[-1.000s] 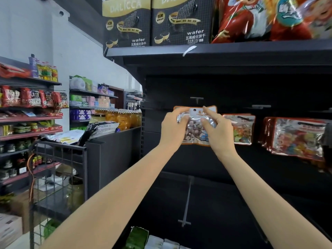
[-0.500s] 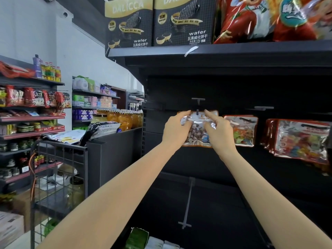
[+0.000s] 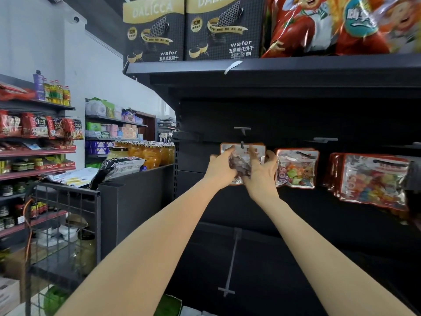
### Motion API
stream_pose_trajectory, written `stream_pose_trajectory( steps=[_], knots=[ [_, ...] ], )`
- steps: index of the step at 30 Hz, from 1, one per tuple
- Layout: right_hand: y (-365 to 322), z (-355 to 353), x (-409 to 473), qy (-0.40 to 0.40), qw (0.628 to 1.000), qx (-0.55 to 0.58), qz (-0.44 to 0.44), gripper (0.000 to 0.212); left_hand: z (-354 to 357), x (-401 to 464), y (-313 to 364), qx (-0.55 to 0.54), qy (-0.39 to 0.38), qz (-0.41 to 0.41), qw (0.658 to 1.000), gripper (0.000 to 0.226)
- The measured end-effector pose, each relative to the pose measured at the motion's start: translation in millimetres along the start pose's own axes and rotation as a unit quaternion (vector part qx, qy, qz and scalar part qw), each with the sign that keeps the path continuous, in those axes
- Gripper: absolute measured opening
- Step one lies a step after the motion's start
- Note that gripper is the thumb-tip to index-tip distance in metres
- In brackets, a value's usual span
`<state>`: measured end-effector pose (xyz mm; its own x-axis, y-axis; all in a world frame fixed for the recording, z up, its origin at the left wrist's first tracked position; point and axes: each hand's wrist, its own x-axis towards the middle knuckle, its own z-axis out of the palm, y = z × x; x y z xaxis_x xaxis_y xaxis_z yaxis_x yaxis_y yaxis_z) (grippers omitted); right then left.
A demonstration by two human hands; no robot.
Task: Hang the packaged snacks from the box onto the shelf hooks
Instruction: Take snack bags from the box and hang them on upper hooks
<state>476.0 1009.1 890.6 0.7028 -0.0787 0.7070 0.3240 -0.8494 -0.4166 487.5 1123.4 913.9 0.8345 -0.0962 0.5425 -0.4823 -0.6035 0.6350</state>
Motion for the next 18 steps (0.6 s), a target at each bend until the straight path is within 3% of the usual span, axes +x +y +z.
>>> stream_pose_trajectory(
  steps=[6,13,18],
  knots=[
    [-13.1,5.0,-26.7,0.116,0.990,-0.056,-0.055,0.047,-17.2,-24.3,-9.9,0.081,0.086,0.089,0.989,0.049],
    [-61.8,30.1,-62.7,-0.033,0.983,0.148,-0.104,0.025,-60.8,-88.6,-57.7,0.182,0.144,0.088,0.969,0.024],
    [-106.7,99.5,-123.9,-0.188,0.949,0.228,-0.106,0.022,-100.7,-164.8,-128.7,0.254,0.122,-0.003,0.960,0.016]
  ],
)
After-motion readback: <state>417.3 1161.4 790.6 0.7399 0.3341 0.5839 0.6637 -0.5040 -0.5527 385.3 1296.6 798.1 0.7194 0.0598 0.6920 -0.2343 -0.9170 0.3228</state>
